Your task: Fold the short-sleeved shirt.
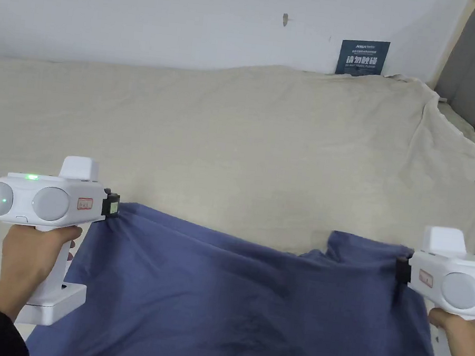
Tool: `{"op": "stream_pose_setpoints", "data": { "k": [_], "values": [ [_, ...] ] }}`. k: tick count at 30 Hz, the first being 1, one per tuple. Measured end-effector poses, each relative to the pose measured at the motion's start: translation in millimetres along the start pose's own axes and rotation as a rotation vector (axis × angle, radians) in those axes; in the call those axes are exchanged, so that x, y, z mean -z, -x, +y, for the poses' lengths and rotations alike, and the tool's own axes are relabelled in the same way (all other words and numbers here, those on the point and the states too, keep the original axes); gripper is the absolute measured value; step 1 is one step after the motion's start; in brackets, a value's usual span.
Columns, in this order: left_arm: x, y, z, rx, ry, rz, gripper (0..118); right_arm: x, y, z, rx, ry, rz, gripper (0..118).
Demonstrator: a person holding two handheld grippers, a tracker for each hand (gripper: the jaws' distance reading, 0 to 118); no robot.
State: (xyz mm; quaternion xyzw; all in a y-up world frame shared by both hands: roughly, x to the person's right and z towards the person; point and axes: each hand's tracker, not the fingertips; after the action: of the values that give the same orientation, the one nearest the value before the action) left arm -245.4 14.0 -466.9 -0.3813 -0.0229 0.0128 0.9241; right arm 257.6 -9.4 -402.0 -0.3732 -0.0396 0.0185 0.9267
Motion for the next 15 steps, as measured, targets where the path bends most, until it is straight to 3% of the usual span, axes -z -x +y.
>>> {"op": "stream_pose_setpoints", "data": {
  "k": [8, 15],
  "values": [
    [-81.2, 31.2, 29.5, -0.064, -0.162, 0.029, 4, -85.1, 11.1, 73.5, -0.018, -0.289, 0.063, 3],
    [-147.9, 54.2, 94.3, -0.079, -0.333, 0.099, 4, -117.6, 29.2, 158.8, -0.008, -0.482, 0.087, 3]
  ]
}}
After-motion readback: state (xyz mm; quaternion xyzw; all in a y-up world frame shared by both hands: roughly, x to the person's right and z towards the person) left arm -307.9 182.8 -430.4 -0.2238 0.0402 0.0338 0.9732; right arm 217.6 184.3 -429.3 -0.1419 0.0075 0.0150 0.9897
